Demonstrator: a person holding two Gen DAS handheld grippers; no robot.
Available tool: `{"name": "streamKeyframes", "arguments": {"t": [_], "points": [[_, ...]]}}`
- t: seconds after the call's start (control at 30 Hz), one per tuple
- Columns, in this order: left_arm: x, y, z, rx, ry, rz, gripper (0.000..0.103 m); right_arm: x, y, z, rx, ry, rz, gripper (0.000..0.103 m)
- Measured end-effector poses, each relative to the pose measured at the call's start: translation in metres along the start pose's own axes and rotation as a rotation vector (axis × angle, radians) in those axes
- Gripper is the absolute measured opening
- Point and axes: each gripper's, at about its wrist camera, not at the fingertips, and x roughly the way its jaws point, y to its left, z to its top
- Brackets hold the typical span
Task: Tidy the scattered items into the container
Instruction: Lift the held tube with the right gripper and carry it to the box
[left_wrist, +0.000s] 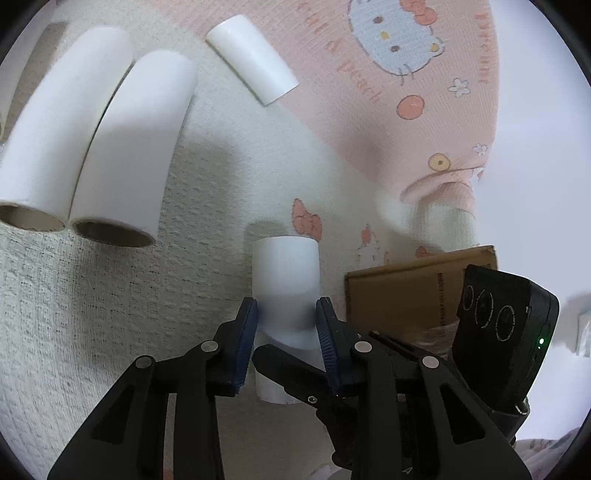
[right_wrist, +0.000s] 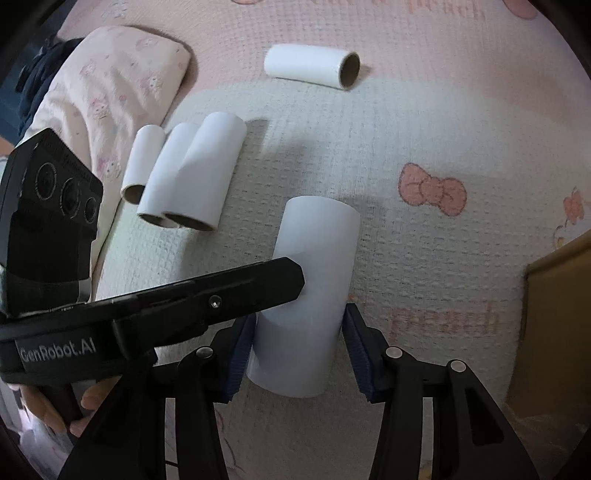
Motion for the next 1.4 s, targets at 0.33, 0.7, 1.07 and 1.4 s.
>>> {"name": "streamKeyframes", "arguments": {"t": [0.33, 0.7, 1.07, 1.4], "points": [[-0.029, -0.049, -0.010, 0.153, -0.093, 0.065, 0.038, -0.041, 0.018, -0.001, -0.158, -0.061, -0.031, 0.046], [-0.053, -0.113, -0.015, 0.227, -0.168, -0.002, 0.038, -0.110, 0.028, -0.006, -0.226, -0.196, -0.080, 0.046], [-0.055, -0.202, -0.012, 0.404, -0.173, -0.047, 0.039, -0.193, 0.020, -0.004, -0.252, -0.358, -0.173, 0.046], [-0.019, -0.282, -0.006, 0.524, -0.074, -0.065, 0.039, -0.248, -0.019, 0.004, -0.182, -0.429, -0.251, 0.046]]}}
